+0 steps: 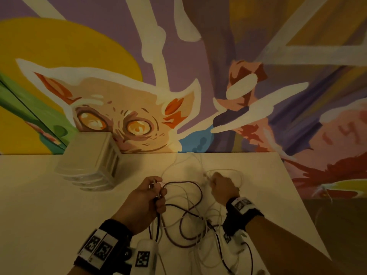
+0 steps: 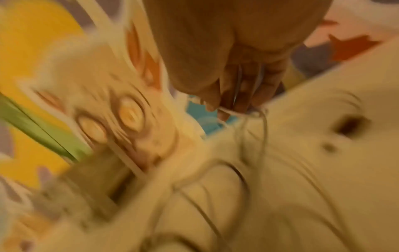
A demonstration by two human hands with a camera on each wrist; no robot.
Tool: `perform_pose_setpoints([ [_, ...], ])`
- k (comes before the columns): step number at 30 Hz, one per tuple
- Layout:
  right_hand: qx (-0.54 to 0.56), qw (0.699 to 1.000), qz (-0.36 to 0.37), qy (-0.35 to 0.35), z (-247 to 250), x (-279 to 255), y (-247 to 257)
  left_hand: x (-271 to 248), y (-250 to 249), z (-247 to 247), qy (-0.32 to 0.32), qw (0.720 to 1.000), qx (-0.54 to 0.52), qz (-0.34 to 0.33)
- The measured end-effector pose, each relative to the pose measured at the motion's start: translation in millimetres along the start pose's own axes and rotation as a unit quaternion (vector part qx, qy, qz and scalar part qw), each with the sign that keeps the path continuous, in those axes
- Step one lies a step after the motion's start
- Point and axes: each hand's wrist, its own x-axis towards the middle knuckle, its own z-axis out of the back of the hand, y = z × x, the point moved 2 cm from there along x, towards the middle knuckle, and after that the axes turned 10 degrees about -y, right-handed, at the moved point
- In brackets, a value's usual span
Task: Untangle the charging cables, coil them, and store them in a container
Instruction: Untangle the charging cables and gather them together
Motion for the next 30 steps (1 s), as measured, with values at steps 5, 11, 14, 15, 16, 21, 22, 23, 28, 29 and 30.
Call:
perform_pose_setpoints([
  [5,0.411,0.876,0.141,-0.209,155,-21,90,-1,-15,-13,0.007,0.997,-0.040,-0.066],
  [11,0.362,0.903,0.171,-0.155,170,-69,133,-17,-42,-57,0.020,0.981,-0.068,-0.182],
  [14,0.316,0.917,0.181,-0.162,140,-87,142,-25,-44,-77,0.019,0.973,-0.069,-0.220],
  [15,0.309,0.918,0.182,-0.168,133,-91,143,-25,-42,-80,0.014,0.972,-0.076,-0.221],
  [16,0.304,0.919,0.185,-0.171,128,-94,145,-26,-41,-82,0.009,0.974,-0.083,-0.213],
  [21,0.284,0.917,0.206,-0.192,120,-102,147,-32,-35,-84,0.052,0.985,-0.084,-0.144],
  [22,0.283,0.919,0.204,-0.184,119,-103,145,-33,-36,-85,0.052,0.985,-0.082,-0.145],
  [23,0.276,0.924,0.206,-0.169,117,-105,141,-32,-38,-83,0.043,0.985,-0.084,-0.146],
  [28,0.216,0.945,0.237,-0.070,116,-112,105,-34,-103,-34,-0.016,0.957,-0.134,-0.258],
  [29,0.189,0.951,0.238,-0.057,119,-111,95,-33,-121,-20,-0.037,0.952,-0.190,-0.238],
  [30,0.166,0.958,0.231,-0.040,121,-109,84,-31,-139,-8,-0.077,0.940,-0.188,-0.275],
])
